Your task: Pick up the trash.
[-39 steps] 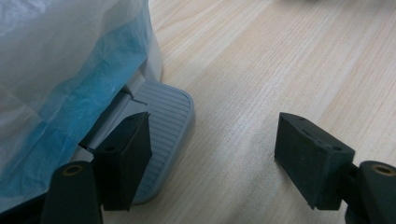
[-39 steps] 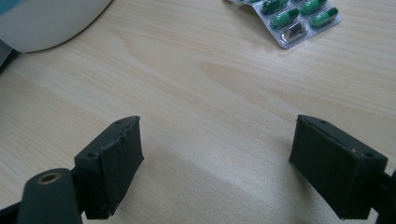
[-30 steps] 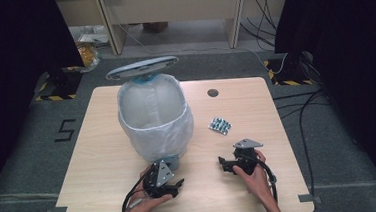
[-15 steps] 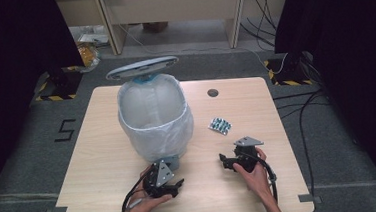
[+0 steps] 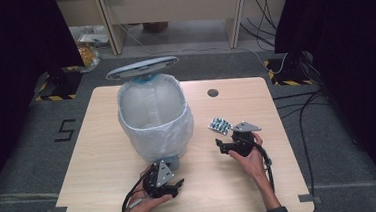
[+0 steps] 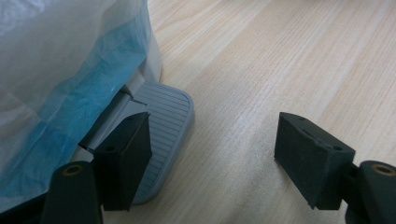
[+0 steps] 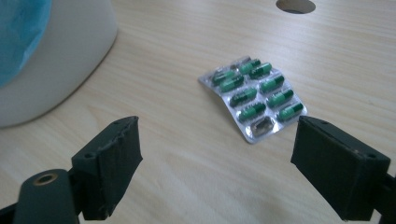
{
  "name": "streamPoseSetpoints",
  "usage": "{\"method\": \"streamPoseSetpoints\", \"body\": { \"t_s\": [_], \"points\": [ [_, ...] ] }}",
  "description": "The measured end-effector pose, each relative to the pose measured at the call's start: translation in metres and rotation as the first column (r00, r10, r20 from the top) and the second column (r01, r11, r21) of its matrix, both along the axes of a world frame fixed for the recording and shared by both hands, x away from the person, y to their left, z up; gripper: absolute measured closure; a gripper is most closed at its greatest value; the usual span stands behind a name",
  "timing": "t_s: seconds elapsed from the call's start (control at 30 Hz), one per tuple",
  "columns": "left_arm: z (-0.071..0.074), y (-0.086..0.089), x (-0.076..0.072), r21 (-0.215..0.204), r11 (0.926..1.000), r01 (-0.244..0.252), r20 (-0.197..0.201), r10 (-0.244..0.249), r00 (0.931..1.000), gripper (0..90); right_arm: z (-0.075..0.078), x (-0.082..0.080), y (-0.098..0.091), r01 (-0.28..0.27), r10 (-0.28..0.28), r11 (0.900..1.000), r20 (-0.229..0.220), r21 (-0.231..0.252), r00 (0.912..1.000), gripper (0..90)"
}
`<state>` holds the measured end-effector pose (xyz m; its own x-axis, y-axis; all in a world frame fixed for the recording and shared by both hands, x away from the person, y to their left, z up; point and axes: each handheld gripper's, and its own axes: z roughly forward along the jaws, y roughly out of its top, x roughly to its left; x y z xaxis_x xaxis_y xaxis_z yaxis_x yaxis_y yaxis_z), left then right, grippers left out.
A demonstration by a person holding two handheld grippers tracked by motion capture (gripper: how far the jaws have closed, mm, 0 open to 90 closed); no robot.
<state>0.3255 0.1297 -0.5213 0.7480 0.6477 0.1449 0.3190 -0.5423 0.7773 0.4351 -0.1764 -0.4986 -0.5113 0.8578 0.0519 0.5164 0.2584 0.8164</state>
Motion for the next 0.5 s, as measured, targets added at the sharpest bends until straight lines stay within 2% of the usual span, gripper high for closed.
{"method": "streamPoseSetpoints", "body": {
  "t_s": [0.03,0.07,0.17,0.2,0.23,0.27,0.3,0.33,0.37,0.4,0.43,0.5],
  "points": [
    [0.000,0.000,0.000,-0.001,1.0000,-0.001,0.003,0.001,1.0000,26.5,0.000,0.002,0.001,-0.006,0.005,0.9999,-0.014,-0.009,0.9999,15.5],
    [0.000,0.000,0.000,-0.001,1.0000,0.000,0.003,0.000,1.0000,26.5,-0.001,0.005,0.002,-0.013,0.012,0.9994,-0.007,-0.031,0.9999,15.6],
    [0.000,0.000,0.000,-0.001,1.0000,0.000,0.002,0.000,1.0000,26.5,-0.001,0.013,0.006,-0.007,0.008,0.9991,0.015,-0.042,0.9999,15.9],
    [0.000,0.000,0.000,0.003,1.0000,0.002,0.004,-0.002,1.0000,26.5,-0.002,0.019,0.008,-0.024,0.024,0.9988,-0.011,-0.042,0.9996,16.0],
    [0.000,0.000,0.000,0.003,1.0000,0.002,0.004,-0.002,1.0000,26.6,-0.002,0.019,0.008,-0.024,0.024,0.9988,-0.011,-0.042,0.9996,16.0],
    [0.000,0.000,0.000,0.003,1.0000,0.002,0.004,-0.002,1.0000,26.5,-0.003,0.027,0.011,-0.021,0.022,0.9967,0.009,-0.078,0.9997,16.1],
    [0.000,0.000,0.000,0.003,1.0000,0.003,0.002,-0.003,1.0000,26.5,-0.004,0.030,0.012,-0.019,0.020,0.9974,0.010,-0.070,0.9998,15.9],
    [0.000,0.000,0.000,0.003,1.0000,0.003,0.002,-0.003,1.0000,26.5,-0.005,0.034,0.012,-0.030,0.029,0.9969,-0.016,-0.073,0.9995,15.8],
    [0.000,0.000,0.000,0.005,1.0000,0.004,0.002,-0.004,1.0000,26.5,-0.005,0.034,0.012,-0.030,0.029,0.9969,-0.016,-0.073,0.9995,15.8],
    [0.000,0.000,0.000,0.004,1.0000,0.003,0.004,-0.003,1.0000,26.6,-0.005,0.038,0.013,-0.037,0.037,0.9948,-0.010,-0.095,0.9993,16.3],
    [0.000,0.000,0.000,0.004,1.0000,0.003,0.005,-0.003,1.0000,26.5,-0.006,0.043,0.013,-0.031,0.032,0.9942,0.005,-0.103,0.9995,15.9],
    [0.000,0.001,0.000,0.004,1.0000,0.004,0.004,-0.004,1.0000,26.6,-0.004,0.055,0.014,-0.047,0.049,0.9915,0.007,-0.121,0.9988,15.9]
  ]
}}
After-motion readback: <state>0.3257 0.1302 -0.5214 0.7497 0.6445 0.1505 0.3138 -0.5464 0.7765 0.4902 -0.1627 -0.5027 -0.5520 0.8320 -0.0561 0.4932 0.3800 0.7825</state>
